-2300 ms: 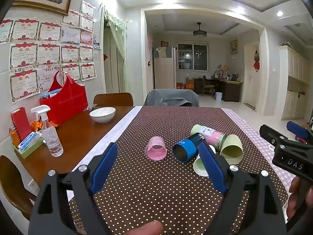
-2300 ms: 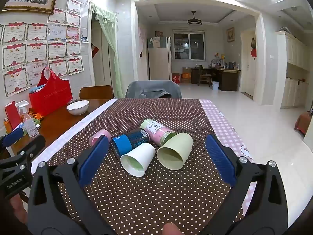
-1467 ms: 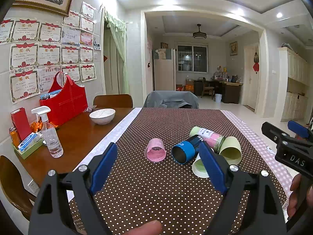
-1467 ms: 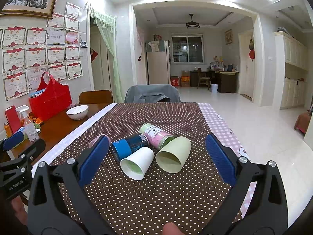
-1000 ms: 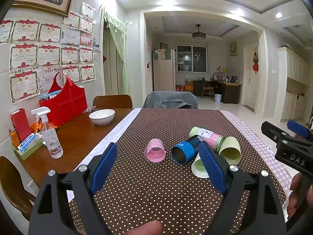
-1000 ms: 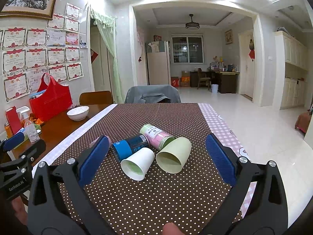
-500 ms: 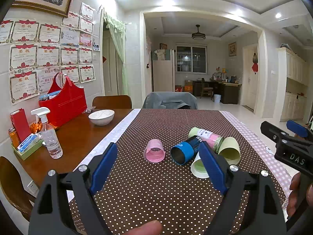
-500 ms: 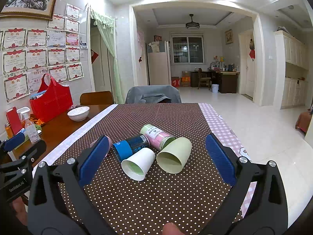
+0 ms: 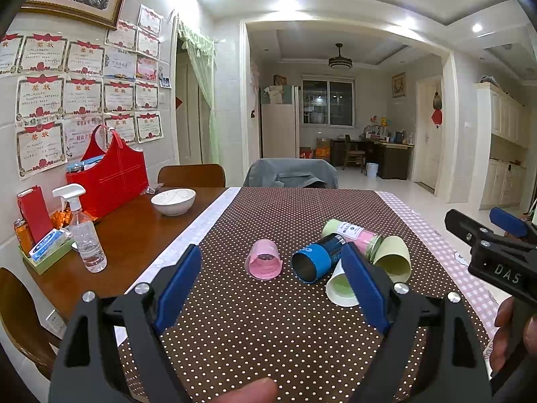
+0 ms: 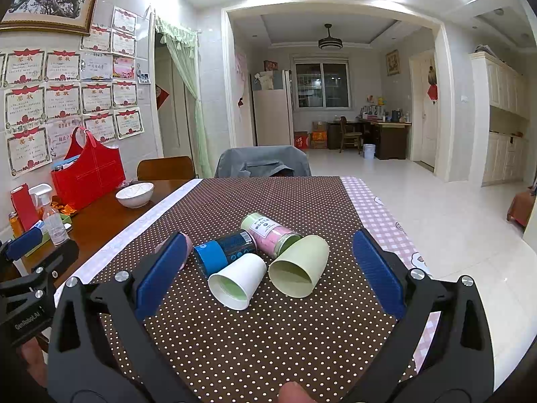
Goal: Flip cup upside down
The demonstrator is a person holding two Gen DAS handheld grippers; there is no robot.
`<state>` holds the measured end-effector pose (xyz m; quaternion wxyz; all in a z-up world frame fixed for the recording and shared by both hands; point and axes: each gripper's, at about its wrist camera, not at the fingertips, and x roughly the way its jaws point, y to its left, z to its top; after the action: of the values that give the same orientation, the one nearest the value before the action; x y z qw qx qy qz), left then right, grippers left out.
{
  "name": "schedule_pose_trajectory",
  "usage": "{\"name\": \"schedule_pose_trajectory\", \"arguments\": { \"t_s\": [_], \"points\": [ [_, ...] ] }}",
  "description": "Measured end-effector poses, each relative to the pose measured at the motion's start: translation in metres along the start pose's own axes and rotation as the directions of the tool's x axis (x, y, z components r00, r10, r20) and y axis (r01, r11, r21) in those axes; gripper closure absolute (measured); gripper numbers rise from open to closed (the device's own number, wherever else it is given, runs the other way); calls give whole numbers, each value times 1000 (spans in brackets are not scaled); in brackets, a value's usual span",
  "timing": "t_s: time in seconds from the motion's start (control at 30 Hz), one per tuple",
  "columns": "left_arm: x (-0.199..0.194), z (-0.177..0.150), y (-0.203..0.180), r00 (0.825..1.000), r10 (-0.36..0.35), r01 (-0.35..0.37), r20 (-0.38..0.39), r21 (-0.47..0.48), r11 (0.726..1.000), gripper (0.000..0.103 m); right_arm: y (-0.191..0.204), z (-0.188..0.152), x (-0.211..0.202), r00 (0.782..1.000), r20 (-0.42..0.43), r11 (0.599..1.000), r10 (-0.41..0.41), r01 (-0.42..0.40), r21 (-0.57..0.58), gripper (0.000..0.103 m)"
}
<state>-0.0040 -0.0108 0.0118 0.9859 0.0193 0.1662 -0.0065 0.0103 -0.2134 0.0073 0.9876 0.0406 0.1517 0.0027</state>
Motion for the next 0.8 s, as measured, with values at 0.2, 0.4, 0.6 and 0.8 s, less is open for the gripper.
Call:
{"name": "schedule_pose_trajectory", "arguments": {
  "t_s": [0.2,0.4,0.6,0.8],
  "points": [
    [2,-1,-2,1000,-3,3,2,0,1000,19,1,0,0,1000,1,1000,3,-3,-3,6],
    [7,-1,-6,1000,-8,8,1,6,1000,19,3,1,2,1000,-6,1000,4,-4,-6,6],
    [15,-1,-6,1000,-18,18,1,13,1000,19,1,-1,11,1000,-18,1000,8,-8,-11,6],
    [33,0,-12,999,-41,42,-15,45,998,19,1,-2,27,999,-42,1000,10,-11,-27,6]
  ]
}}
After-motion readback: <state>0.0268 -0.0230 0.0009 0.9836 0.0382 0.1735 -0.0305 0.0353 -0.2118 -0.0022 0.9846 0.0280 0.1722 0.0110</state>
